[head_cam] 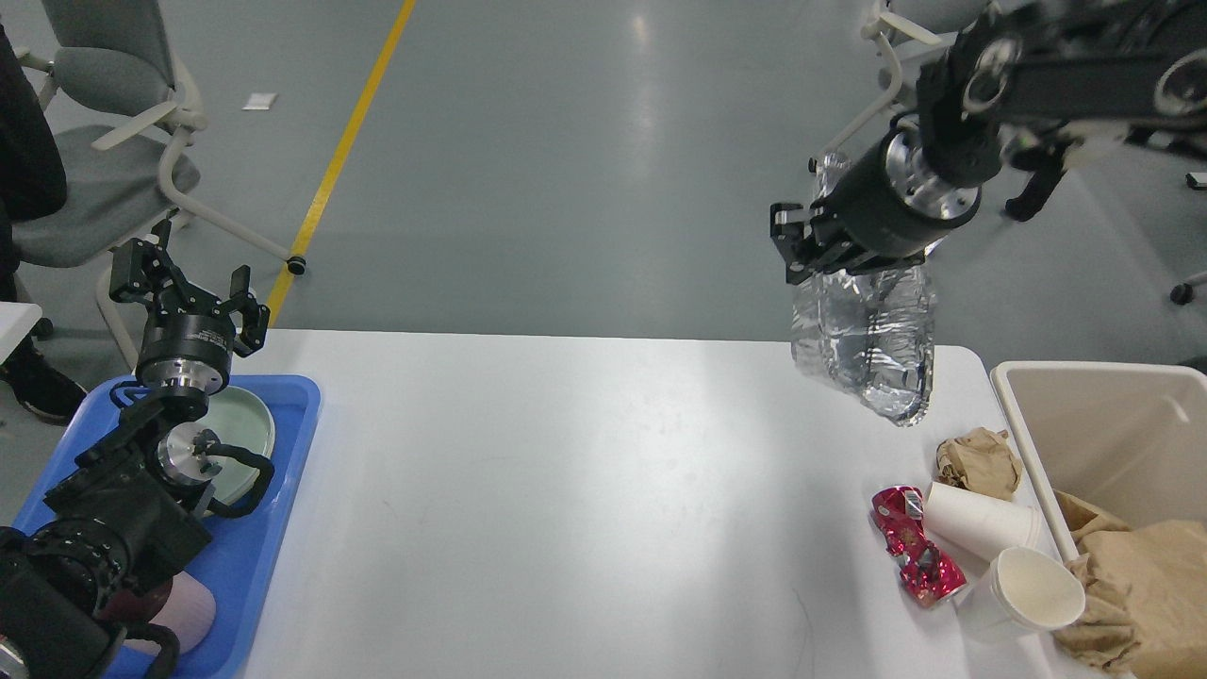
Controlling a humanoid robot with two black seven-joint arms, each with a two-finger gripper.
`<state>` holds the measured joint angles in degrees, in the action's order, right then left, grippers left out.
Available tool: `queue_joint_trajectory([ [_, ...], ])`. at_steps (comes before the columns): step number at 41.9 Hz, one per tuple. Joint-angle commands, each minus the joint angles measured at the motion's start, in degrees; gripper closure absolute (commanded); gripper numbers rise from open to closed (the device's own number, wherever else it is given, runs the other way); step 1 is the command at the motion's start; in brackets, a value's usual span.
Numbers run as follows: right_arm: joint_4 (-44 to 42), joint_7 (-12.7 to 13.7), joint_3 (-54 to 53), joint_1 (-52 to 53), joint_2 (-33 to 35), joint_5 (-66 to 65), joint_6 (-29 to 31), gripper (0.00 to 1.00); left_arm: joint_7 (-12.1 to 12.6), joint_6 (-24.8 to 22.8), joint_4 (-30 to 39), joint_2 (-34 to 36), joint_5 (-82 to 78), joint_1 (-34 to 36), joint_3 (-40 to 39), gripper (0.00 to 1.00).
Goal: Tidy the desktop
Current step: 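Lift the foil wrapper and drop it into the white bin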
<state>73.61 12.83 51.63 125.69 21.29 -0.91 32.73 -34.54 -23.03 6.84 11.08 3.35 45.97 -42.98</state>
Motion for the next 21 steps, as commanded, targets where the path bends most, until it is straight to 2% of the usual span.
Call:
queue_joint_trajectory([
  [1, -0.66, 0.09, 0.23, 4.73, 4.1, -0.41, 2.16, 1.0, 0.0, 0.0, -0.07, 0.0, -0.01, 0.0, 0.0, 0.03],
  [9, -6.19, 0.09, 5.23, 1.41, 7.44, -0.76, -0.55, 1.0, 0.0, 0.0, 0.02, 0.0, 0.08, 0.0, 0.0, 0.03],
  [21, -23.15, 0.09, 12.27, -22.93, 11.75, 0.2, -15.85, 1.0, 0.0, 0.0, 0.02, 0.0, -0.01, 0.0, 0.0, 0.03],
])
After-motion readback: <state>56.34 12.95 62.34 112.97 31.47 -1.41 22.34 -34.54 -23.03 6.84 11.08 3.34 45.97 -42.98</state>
